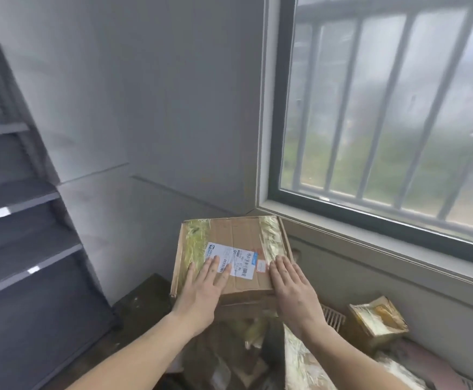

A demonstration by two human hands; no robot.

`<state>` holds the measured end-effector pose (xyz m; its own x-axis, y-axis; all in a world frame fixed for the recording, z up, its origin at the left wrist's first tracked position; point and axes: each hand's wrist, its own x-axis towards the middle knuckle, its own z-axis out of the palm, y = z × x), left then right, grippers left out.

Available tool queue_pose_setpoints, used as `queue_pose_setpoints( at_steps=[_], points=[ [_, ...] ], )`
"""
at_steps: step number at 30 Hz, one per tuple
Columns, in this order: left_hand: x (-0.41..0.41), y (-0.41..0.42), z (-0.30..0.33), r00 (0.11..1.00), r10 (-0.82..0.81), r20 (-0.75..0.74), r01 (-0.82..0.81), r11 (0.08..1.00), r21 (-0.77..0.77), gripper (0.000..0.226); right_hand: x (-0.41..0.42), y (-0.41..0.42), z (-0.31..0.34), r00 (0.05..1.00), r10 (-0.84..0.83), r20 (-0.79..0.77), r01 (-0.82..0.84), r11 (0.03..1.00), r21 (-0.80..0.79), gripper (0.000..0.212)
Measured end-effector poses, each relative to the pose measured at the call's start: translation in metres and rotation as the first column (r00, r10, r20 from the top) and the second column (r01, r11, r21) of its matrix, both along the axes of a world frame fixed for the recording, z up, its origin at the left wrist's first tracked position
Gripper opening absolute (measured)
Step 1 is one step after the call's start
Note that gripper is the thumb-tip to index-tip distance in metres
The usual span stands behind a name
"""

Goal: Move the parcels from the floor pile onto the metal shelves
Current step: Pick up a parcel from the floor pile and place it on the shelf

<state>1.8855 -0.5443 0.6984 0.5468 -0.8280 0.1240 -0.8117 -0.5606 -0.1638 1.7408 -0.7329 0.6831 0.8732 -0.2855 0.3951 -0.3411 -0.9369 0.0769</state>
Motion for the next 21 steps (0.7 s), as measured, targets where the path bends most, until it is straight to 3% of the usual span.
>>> queue_pose_setpoints(
  at_steps=[5,11,16,21],
  points=[
    [0.028,0.11,0.02,0.972,0.226,-0.06,-0.229,0.973,-0.041,0.09,0.08,0.08,0.017,0.965,0.261,0.028,-0.26,0.965,-0.033,0.075],
    [0.028,0.264,0.041,0.879,0.473,-0.059,-0.477,0.873,-0.105,0.085,0.151,0.215,0.025,0.844,0.531,0.077,-0.53,0.847,-0.029,0.08],
    [0.021,0.399,0.037,0.767,0.638,0.069,-0.63,0.769,-0.111,0.11,0.187,0.347,0.024,0.751,0.653,0.102,-0.652,0.757,-0.045,0.087],
    [0.011,0.509,0.043,0.659,0.739,0.138,-0.735,0.672,-0.089,0.11,0.209,0.467,0.033,0.701,0.698,0.149,-0.703,0.711,-0.024,0.09]
  ],
)
